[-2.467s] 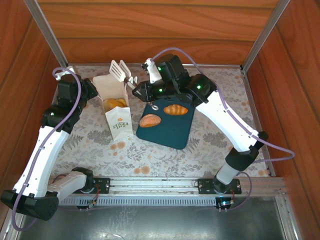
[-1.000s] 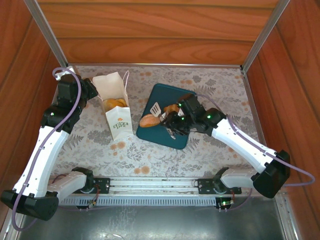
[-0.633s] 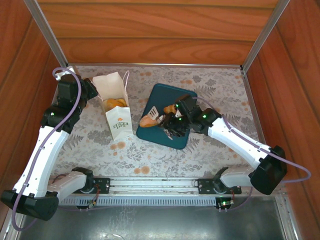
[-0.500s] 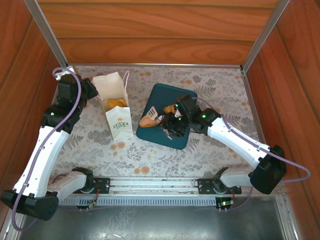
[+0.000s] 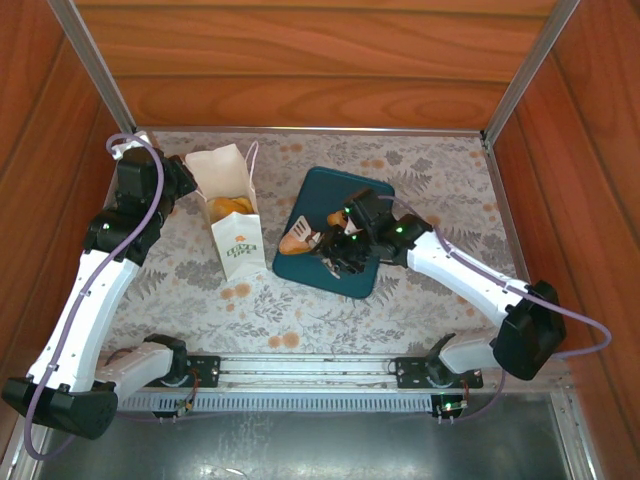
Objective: Place the fake bread into the paper bag
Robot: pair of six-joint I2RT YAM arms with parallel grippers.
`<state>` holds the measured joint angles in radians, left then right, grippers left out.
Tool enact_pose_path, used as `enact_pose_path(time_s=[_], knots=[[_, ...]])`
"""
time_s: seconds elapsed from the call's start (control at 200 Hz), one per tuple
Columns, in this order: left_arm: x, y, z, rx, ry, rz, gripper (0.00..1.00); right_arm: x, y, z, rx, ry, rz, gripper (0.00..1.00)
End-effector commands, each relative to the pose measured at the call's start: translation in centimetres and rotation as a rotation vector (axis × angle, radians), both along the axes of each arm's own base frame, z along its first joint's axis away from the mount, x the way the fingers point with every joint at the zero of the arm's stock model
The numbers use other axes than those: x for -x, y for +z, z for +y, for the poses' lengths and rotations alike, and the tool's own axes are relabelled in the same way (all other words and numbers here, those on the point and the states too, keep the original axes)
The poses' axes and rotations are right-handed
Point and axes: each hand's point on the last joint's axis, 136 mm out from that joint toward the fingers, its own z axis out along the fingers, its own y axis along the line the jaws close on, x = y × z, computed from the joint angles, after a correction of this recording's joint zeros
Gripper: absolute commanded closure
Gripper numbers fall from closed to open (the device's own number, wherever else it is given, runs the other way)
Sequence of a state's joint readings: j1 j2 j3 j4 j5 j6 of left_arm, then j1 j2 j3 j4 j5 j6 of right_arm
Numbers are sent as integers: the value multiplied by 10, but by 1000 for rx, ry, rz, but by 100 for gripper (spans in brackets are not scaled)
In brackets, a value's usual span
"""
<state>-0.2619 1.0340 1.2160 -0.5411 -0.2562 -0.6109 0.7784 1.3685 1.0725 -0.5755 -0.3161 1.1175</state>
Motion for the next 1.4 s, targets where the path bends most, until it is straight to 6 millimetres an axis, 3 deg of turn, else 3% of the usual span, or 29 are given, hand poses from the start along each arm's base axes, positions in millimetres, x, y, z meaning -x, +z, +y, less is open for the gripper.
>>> enact_pose_path(time_s=[0.0,0.34,0.695,0.939,1.189,1.394], knots=[[-2,3,1,9,8,-11,100,-6,9,10,-38,9,-17,51],[-1,4,3,4,14,-15,100,-14,-6,16,-10,18,-2,53],[-1,3,3,6,16,-11,100,-15,-7,13,-11,16,-13,76],[-1,3,4,5,18,-14,100,-19,5,1,-28,-39,-64,82],[0,4,4,9,16,-16,100,-32,32,-23,-41,-124,-156,85],[0,5,4,12,15,-19,100,-37,48,-31,-56,-135,-200,88]])
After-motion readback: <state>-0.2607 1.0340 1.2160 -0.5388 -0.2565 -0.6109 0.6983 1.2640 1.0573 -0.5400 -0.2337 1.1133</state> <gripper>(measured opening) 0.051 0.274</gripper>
